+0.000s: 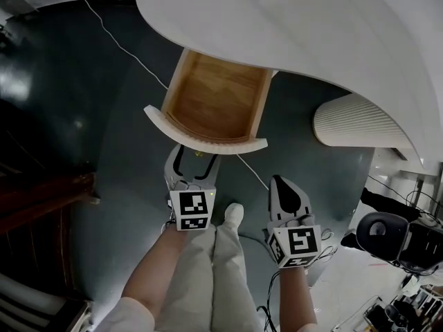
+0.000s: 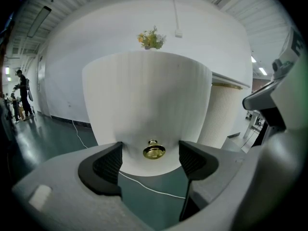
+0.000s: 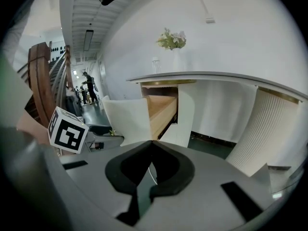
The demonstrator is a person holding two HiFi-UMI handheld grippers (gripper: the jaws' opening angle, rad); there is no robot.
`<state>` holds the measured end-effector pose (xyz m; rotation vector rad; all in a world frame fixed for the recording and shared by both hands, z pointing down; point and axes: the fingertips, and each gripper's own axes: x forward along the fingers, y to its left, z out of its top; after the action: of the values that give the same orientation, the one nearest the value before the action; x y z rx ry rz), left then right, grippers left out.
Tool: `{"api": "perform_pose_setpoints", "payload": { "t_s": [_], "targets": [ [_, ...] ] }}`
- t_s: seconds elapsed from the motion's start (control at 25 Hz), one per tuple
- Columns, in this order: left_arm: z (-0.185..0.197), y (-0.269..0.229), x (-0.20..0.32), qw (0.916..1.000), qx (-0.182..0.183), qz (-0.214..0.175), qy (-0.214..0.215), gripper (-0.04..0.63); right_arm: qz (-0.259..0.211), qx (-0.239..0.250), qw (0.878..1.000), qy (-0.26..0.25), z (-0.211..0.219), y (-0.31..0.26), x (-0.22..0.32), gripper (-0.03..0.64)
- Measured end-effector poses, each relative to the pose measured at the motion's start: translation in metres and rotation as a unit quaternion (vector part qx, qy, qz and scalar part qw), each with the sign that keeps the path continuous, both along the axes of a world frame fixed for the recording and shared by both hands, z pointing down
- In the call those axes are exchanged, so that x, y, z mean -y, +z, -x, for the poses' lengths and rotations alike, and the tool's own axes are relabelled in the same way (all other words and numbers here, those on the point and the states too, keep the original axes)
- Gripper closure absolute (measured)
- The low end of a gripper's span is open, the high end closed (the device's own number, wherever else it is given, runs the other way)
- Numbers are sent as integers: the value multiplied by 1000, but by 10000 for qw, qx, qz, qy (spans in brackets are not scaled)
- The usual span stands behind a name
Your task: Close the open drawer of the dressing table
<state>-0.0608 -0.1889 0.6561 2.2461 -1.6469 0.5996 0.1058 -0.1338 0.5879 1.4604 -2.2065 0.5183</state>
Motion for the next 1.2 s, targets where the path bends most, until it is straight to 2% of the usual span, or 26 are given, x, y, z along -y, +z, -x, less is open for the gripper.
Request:
{"api": "perform_pose_setpoints", "payload": {
  "t_s": [0.16,0.44,0.84,1.2],
  "targets": [
    [1,0,13,9999,86,-23,66,227,-66,-25,9999,118,4,-6,8,623],
    [4,-1,23,9999,-46,-54,102,229,-168,-21,9993,347,14,-13,8,623],
    [-13,-2,64,9999,-127,-24,14,227,-112,-3,9984,550,-4,-9,21,623],
    [-22,-3,93,9999,-48,-130,18,227,-156,15,9989,447,-15,0,46,623]
  ]
}}
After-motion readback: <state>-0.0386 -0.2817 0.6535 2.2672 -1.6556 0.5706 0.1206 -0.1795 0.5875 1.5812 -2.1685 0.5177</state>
